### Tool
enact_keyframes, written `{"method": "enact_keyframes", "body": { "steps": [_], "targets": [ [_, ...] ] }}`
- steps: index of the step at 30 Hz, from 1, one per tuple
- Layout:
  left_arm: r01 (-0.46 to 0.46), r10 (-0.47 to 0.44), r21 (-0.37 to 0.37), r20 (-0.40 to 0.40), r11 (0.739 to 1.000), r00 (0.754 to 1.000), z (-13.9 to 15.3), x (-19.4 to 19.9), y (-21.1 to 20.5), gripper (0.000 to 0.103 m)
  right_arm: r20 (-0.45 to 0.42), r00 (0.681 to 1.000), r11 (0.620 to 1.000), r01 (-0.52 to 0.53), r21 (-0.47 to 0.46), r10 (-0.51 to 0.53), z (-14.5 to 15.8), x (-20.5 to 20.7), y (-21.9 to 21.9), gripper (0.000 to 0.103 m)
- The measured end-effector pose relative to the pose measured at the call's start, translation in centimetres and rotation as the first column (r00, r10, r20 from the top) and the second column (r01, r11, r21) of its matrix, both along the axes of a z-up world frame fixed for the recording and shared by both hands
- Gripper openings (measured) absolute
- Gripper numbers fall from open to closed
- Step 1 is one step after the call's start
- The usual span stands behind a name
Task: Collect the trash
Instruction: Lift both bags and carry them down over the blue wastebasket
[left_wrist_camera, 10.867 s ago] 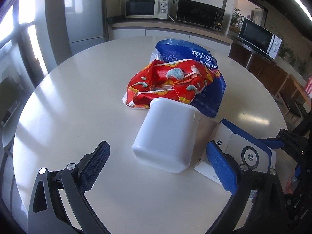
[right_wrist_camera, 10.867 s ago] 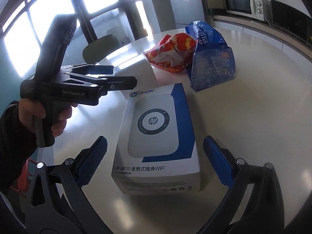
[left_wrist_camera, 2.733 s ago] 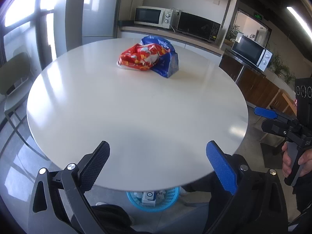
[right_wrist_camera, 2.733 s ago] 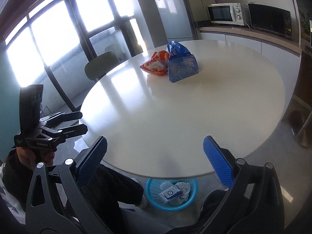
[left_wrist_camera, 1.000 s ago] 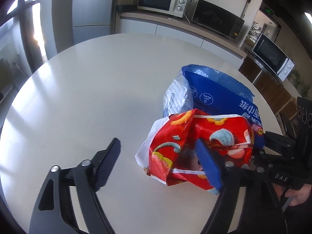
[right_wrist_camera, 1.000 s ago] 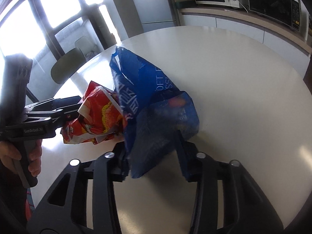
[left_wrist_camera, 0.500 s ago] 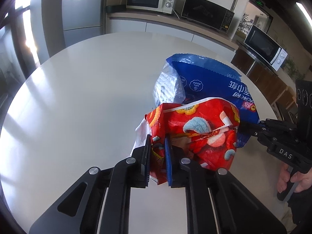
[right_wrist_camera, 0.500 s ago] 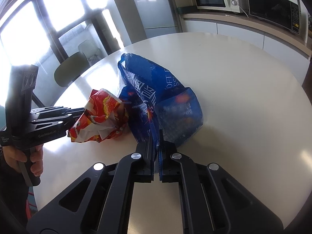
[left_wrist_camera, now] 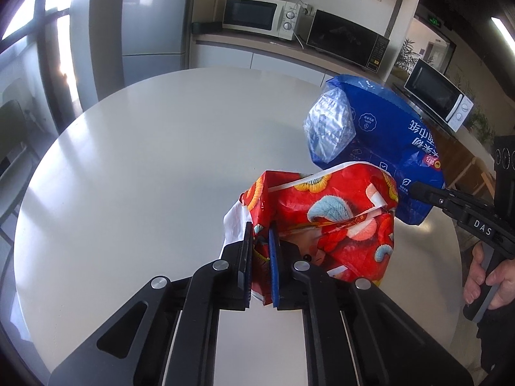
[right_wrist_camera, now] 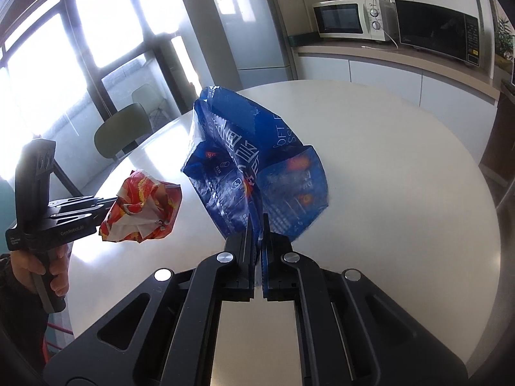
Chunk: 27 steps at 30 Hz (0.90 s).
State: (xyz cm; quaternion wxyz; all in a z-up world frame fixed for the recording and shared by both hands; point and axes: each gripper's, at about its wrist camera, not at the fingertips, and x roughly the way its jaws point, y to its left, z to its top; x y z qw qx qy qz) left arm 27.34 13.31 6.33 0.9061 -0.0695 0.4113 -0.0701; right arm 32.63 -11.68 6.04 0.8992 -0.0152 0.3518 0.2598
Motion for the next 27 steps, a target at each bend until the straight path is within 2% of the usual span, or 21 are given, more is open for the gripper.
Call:
{"method": "enact_keyframes", "body": {
  "steps": [7, 19, 27],
  "targets": [
    [-0.036, 0.036, -0.017, 0.039, 0.999, 0.999, 2.0, -4.5, -0.5, 0.008, 0.037, 0.999, 1.000, -0.029, 0.010, 0.029, 2.5, -4.6, -2.8, 0.002],
    [-0.082, 0.082, -0.009, 0.099, 0.997, 0.992, 3.9, -12.4, -2.0, 0.008, 0.045, 0.992, 0.993, -0.120, 0.002, 0.120, 4.1, -12.8, -5.9, 0.002],
    [-0.087, 0.086, 0.006, 0.122, 0.996, 0.989, 3.8, -17.5, -3.2, 0.008, 0.031, 0.985, 0.986, -0.168, 0.017, 0.167, 4.1, -17.7, -7.9, 0.002]
  ]
}}
